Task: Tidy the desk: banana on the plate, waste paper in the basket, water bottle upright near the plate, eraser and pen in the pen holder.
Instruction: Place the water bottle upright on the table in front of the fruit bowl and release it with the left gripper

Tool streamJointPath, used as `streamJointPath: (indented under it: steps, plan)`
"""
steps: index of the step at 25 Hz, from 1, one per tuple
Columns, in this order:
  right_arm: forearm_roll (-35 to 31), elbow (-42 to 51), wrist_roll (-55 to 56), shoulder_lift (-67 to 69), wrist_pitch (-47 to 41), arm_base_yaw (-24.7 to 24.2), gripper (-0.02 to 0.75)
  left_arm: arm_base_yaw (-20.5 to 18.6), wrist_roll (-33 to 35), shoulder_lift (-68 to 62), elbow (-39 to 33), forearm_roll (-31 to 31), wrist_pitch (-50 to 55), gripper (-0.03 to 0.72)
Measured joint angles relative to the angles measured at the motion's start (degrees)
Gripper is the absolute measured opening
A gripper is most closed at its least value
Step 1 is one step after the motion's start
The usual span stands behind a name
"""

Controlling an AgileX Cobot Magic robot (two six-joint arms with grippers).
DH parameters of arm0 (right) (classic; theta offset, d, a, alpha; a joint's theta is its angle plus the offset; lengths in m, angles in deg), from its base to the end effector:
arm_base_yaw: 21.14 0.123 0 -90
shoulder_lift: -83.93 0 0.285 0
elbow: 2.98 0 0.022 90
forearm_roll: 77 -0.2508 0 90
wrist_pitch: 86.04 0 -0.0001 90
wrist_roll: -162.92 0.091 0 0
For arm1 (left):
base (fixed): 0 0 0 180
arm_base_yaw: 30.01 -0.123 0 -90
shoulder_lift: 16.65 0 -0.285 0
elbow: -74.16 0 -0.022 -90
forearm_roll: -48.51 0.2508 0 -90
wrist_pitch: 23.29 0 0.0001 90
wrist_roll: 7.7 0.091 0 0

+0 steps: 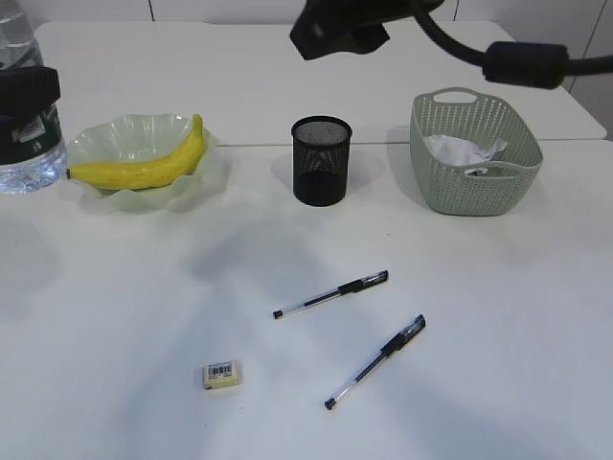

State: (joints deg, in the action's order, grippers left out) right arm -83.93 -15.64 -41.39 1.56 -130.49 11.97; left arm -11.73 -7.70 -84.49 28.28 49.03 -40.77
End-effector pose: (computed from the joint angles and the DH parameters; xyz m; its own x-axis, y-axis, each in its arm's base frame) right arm 0.2939 0.2009 0.3920 -0.3011 -0.5905 -0.7488 -0.7407 0.6393 -0.2063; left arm 0.2102 -0.0697 0.2962 -0.1005 0.0423 -0.9940 0.3171 0.9484 0.0083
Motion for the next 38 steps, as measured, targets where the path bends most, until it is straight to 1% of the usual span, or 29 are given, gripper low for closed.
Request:
streamJointPath:
  steps: [4, 8, 12, 18, 20, 26, 29, 33, 38]
  plan:
    - [0.7, 0.0, 0.7, 0.0, 0.0, -1.2, 0.395, 0.0, 0.0, -0.5, 0.0, 0.0, -0.1, 0.418]
    - [0.8, 0.0, 3.3, 0.0, -1.4, -5.2, 0.393, -0.4, 0.0, -0.9, 0.0, 0.0, -0.2, 0.418]
    - [1.3, 1.0, 6.5, -0.1, -3.0, -9.5, 0.393, -2.5, 0.0, -2.1, 0.0, 0.0, -0.2, 0.417]
    - [5.8, 6.1, 13.2, -0.1, -4.1, -13.0, 0.393, -5.3, 0.0, -2.5, 0.0, -0.1, -0.2, 0.417]
    - [6.9, 7.6, 14.7, -0.1, -4.1, -13.6, 0.393, -6.1, 0.0, -2.5, 0.0, -0.1, -0.3, 0.417]
    - [7.6, 11.5, 16.1, -0.1, -4.2, -14.5, 0.393, -8.5, 0.3, -4.6, 0.0, -0.5, -0.2, 0.417]
    - [8.0, 13.2, 16.2, -0.1, -4.2, -14.6, 0.392, -9.4, 0.3, -6.9, 0.0, -1.8, -1.0, 0.417]
    - [8.0, 13.9, 16.2, -0.1, -4.2, -14.6, 0.392, -10.3, 0.3, -11.0, 0.0, -2.4, -4.6, 0.417]
    - [8.1, 13.9, 16.3, -0.1, -4.2, -14.6, 0.392, -10.7, 0.3, -17.4, 0.1, -3.2, -12.3, 0.417]
